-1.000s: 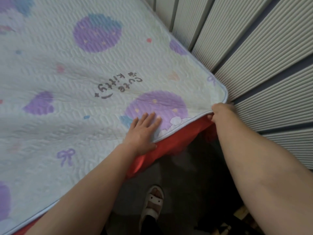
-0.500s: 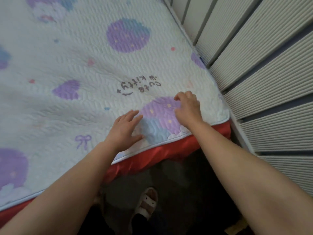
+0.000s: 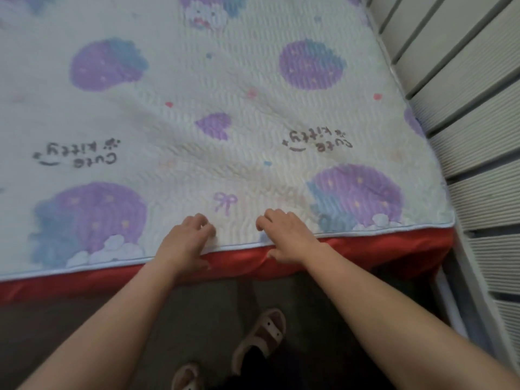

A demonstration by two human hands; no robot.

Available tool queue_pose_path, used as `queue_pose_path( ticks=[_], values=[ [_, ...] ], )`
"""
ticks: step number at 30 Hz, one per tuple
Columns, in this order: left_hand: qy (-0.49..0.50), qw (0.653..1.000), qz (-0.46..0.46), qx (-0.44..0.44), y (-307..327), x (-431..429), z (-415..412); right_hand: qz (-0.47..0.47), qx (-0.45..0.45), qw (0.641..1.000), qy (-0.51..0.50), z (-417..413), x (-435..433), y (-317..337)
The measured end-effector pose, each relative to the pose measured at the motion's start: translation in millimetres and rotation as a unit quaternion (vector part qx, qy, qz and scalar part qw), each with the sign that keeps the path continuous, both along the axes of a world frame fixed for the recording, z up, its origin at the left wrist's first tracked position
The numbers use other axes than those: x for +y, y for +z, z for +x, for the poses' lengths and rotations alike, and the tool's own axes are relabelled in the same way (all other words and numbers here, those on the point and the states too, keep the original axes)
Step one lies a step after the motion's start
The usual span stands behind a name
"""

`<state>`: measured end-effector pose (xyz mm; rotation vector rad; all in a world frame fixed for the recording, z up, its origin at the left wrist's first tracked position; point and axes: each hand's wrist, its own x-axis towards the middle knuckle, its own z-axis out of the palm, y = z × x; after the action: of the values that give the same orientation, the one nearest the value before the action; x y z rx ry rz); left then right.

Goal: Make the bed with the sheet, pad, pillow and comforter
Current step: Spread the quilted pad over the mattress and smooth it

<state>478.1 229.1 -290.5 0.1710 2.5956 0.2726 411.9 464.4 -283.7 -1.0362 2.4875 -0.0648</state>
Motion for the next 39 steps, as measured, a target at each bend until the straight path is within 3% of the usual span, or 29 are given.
queue_pose_path(
  ticks=[4, 7, 14, 20, 28, 39],
  values=[
    [0.015, 0.996, -0.075, 0.035, -1, -17, 22, 0.022, 0.044, 0.999, -0.021, 19, -22, -9],
    [0.03, 0.996, -0.063, 0.052, -4, -30, 27, 0.05, 0.064, 0.996, -0.039, 26, -32, -14],
    [0.016, 0.995, -0.091, 0.039, 5, -58, 62, 0.046, -0.034, 0.995, -0.078, 63, -57, -16],
    [0.001, 0.997, -0.07, 0.035, -1, -66, 65, 0.085, -0.037, 0.993, -0.077, 61, -66, -9],
    [0.068, 0.996, 0.003, 0.058, 21, -95, 77, 0.058, -0.028, 0.993, -0.098, 56, -90, 26],
    [0.199, 0.975, 0.023, 0.099, 68, -189, 58, -0.011, 0.003, 1.0, 0.012, 7, -214, 63]
  ],
)
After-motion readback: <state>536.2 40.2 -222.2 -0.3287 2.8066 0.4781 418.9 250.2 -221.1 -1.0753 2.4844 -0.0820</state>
